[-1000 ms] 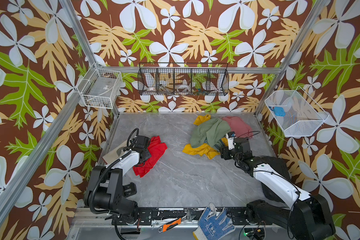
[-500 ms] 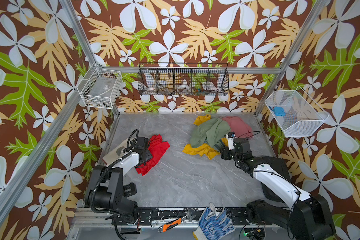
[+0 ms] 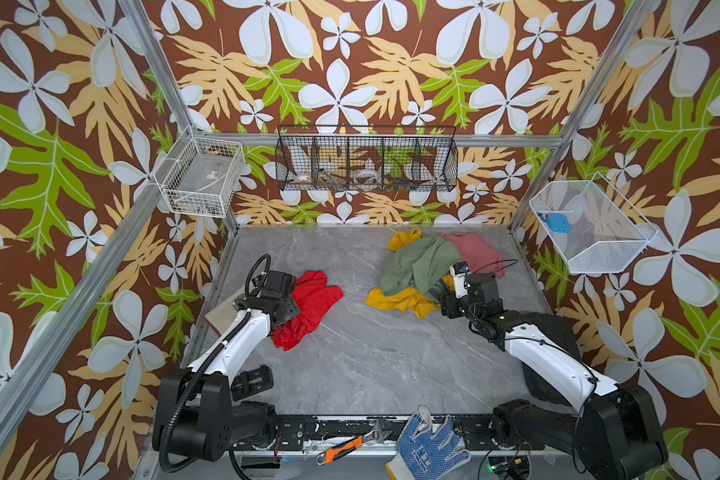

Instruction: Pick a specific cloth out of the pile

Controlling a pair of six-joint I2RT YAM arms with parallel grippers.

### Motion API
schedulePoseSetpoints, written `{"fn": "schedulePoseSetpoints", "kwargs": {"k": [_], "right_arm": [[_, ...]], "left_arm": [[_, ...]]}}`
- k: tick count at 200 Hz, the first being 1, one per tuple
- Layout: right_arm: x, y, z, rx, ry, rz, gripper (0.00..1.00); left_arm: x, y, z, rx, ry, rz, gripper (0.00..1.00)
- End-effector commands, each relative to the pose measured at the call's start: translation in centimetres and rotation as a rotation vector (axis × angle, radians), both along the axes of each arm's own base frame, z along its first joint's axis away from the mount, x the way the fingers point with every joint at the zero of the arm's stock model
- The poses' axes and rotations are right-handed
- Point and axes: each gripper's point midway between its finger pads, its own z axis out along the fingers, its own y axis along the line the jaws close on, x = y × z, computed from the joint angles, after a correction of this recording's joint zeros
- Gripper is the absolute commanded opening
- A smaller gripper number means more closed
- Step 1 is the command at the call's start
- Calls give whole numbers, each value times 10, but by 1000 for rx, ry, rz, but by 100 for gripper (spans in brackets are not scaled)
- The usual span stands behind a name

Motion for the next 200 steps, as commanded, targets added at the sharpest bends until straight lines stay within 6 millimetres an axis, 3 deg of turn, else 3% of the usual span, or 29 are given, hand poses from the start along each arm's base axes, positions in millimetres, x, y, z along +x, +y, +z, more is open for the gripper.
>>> {"fn": "schedulePoseSetpoints", "kwargs": {"k": [1,10,16,38,58,156,179,189,200], "right_arm": [[3,1,4,-1,-14,6,71],[2,1,4,0,-14,6,71],[2,2,4,1,-13,8,72],[1,1,2,-2,-8,7,71],[0,1,2,-2,-6,8,71],[-3,-8,16,-30,-34,-21,72],[-4,-10,18,-38,-38,-29,72],[-3,-11,20,-44,-38,-33,72],[-2,-12,20,-52,-38,-35,72]], "left_arm": [[-6,5,11,20,-3,23,75],[-2,2,19,15,-27,2,76],[2,-2,24,17,-41,-21,83],[14,-19,41,47,-79,-102,85],[24,-33,37,19,-84,-165,87],[41,-43,-69,53,188,-258,90],[36,-55,-92,-4,236,-292,80],[36,-62,-99,-37,245,-312,68],[36,-68,-102,-59,240,-317,47]]}}
